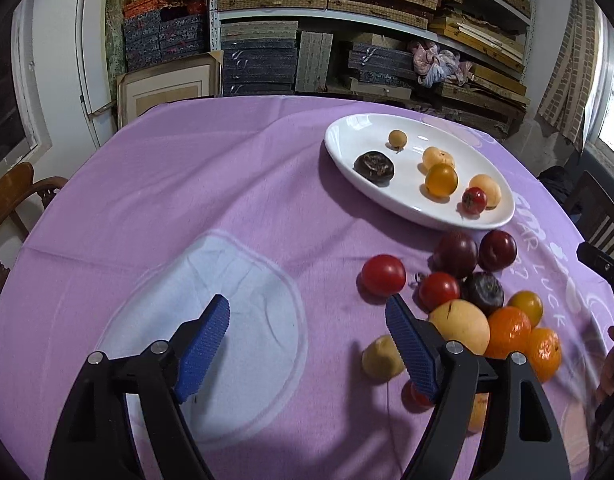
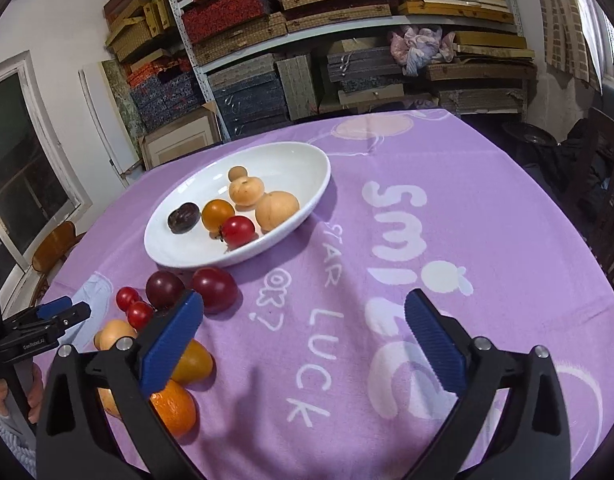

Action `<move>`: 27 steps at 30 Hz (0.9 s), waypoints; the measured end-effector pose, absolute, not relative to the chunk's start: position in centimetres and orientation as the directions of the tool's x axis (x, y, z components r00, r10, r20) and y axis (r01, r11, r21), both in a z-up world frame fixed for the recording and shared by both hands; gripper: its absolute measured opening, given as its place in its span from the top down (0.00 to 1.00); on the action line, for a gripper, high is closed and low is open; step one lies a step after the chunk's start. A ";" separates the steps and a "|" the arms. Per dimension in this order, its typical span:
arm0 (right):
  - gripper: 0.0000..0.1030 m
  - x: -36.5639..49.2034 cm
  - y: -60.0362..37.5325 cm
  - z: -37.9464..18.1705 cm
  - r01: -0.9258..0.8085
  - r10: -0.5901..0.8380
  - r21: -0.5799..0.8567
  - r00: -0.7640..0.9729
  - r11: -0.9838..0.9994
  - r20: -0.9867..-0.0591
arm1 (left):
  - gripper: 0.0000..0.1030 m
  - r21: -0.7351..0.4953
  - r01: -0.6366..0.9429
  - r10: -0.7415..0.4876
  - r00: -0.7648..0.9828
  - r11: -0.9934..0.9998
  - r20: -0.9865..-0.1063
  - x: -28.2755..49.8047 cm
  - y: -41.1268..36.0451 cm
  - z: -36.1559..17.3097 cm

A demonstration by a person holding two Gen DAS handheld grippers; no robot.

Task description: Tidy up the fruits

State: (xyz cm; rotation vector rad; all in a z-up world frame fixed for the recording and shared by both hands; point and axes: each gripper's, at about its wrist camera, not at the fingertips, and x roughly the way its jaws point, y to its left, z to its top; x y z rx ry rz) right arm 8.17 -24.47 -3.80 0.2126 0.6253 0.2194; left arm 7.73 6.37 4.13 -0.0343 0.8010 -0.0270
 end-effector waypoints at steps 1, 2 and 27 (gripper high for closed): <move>0.04 8.1 -24.8 -3.7 -0.135 0.264 0.266 0.796 0.955 -0.544 | 0.21 -0.041 0.017 -0.042 0.700 0.999 -0.713 7.3 6.3 4.1; 0.04 8.1 -25.3 -3.6 -0.127 0.261 0.274 0.804 0.953 -0.535 | 0.21 -0.039 0.026 -0.046 0.705 0.999 -0.708 6.7 6.3 4.0; 0.04 9.5 -26.1 -4.2 -0.113 0.279 0.312 0.780 0.943 -0.559 | 0.18 0.001 0.099 -0.064 0.652 0.995 -0.756 7.0 4.9 1.3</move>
